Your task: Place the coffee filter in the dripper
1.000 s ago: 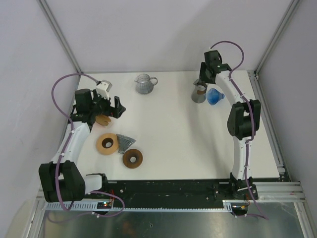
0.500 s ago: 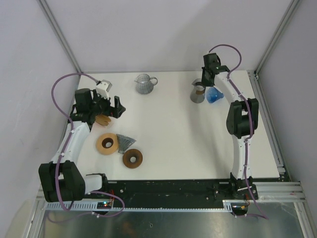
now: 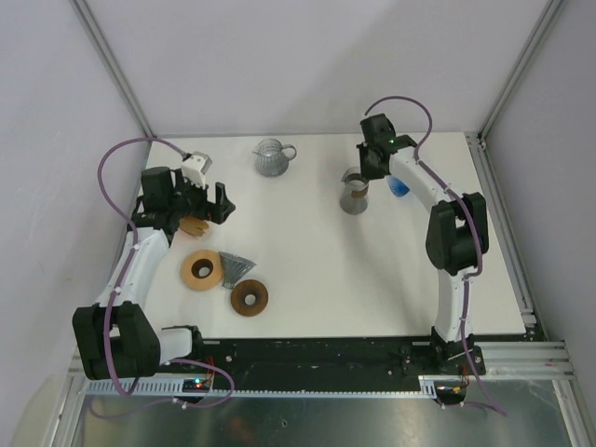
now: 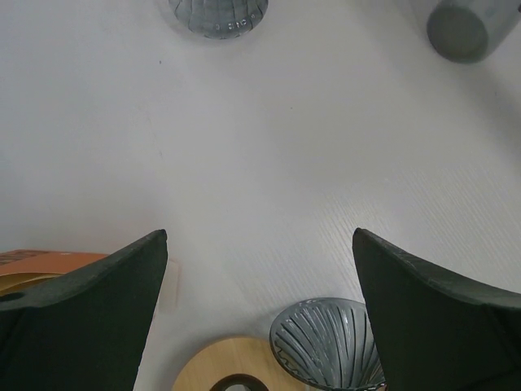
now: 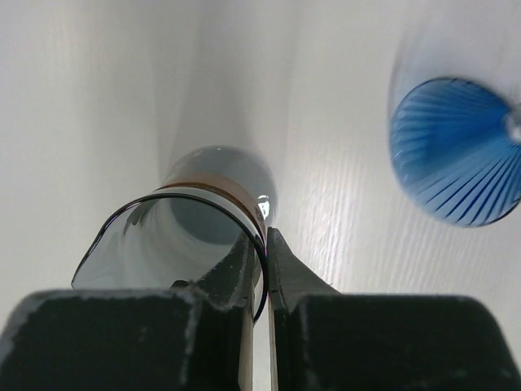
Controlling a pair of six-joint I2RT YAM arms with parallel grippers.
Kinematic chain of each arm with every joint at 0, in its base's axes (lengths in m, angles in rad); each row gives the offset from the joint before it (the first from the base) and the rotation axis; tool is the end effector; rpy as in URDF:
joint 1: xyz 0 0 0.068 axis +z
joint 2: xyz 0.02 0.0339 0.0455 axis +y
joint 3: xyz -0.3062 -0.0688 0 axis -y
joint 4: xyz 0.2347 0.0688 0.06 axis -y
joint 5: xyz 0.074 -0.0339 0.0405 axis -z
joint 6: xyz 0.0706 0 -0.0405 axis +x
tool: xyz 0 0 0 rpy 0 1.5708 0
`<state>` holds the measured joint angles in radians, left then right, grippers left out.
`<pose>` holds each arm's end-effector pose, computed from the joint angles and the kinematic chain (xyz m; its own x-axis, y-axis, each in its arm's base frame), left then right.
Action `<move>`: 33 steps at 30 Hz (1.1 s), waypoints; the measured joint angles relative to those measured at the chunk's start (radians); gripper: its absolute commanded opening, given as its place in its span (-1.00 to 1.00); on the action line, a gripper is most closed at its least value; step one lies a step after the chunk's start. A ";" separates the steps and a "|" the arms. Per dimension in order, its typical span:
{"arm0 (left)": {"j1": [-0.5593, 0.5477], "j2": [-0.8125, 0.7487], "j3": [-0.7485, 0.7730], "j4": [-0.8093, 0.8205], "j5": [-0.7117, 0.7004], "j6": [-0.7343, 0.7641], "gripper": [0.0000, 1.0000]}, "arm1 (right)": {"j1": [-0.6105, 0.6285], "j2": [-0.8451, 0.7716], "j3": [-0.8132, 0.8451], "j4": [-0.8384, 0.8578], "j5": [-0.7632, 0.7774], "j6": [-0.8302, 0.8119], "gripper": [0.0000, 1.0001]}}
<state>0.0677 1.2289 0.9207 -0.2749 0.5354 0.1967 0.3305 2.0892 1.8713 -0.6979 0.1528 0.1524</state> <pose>0.2735 -0.0176 0.3138 -0.4671 0.1368 -0.8736 0.4670 0.8771 -0.1124 0.4778 0.1526 0.2733 -0.7768 -0.1079 -0.6204 -0.1165 0.9928 -0.0268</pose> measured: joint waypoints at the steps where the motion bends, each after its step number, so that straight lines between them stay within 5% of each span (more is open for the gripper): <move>1: 0.000 0.000 0.001 -0.004 0.000 0.005 0.99 | 0.019 -0.029 -0.039 -0.002 -0.011 -0.004 -1.00; 15: 0.000 0.000 0.005 -0.029 0.020 0.023 0.99 | 0.241 -0.272 -0.362 0.031 0.015 0.039 -0.94; 26: 0.000 -0.014 0.005 -0.058 0.080 0.074 0.90 | 0.283 -0.301 -0.424 0.043 0.046 0.085 -0.16; 33: -0.129 -0.027 0.063 -0.275 0.150 0.322 0.87 | 0.297 -0.341 -0.425 0.035 0.032 0.083 0.27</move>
<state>-0.0612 1.2015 0.9840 -0.5499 0.6857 0.5190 0.6277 1.7481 1.4464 -0.6624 0.1844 0.2356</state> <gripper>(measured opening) 0.932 0.551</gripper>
